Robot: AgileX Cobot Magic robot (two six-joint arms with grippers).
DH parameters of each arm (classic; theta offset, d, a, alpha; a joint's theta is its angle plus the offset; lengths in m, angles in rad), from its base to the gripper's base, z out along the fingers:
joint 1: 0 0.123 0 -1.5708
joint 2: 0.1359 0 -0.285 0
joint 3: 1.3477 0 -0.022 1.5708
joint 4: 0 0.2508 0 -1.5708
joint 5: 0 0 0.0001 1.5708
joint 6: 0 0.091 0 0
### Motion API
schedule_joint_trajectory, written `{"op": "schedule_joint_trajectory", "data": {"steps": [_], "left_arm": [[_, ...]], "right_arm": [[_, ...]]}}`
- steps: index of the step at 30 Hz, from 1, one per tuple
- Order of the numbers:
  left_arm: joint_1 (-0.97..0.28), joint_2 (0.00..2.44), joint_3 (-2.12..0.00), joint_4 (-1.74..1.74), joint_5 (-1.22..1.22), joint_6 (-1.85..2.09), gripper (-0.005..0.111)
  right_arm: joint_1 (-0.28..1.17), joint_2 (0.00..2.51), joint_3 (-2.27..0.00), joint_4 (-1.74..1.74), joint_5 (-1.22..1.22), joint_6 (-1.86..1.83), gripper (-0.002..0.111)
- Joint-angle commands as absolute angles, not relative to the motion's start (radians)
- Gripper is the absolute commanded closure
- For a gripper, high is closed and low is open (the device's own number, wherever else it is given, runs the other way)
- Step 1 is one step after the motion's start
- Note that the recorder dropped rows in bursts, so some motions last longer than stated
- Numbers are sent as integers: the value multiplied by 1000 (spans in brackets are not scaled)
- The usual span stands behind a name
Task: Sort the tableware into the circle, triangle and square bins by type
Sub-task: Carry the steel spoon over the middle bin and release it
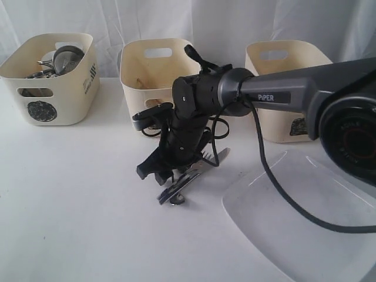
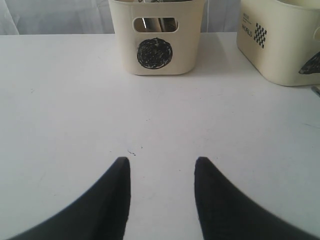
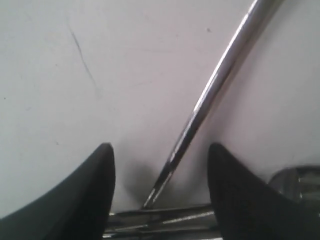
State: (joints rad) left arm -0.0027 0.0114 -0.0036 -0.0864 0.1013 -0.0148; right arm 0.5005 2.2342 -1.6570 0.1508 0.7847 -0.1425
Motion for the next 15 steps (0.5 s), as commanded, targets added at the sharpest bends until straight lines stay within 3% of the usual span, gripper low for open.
{"op": "schedule_joint_trajectory", "data": {"steps": [1,4,9,15], "left_arm": [[-2,8,0,-92,98,-23,60],[-2,8,0,-92,98,-23,60],[-2,8,0,-92,98,-23,60],[-2,8,0,-92,98,-23,60]], "right_arm": [[505,2262,-1663,188,769,-141,59],[508,2270,-1663,224,760,-141,72],[517,2270,-1663,271,755,-160,108],[544,2251,-1663,386,723,-186,108]]}}
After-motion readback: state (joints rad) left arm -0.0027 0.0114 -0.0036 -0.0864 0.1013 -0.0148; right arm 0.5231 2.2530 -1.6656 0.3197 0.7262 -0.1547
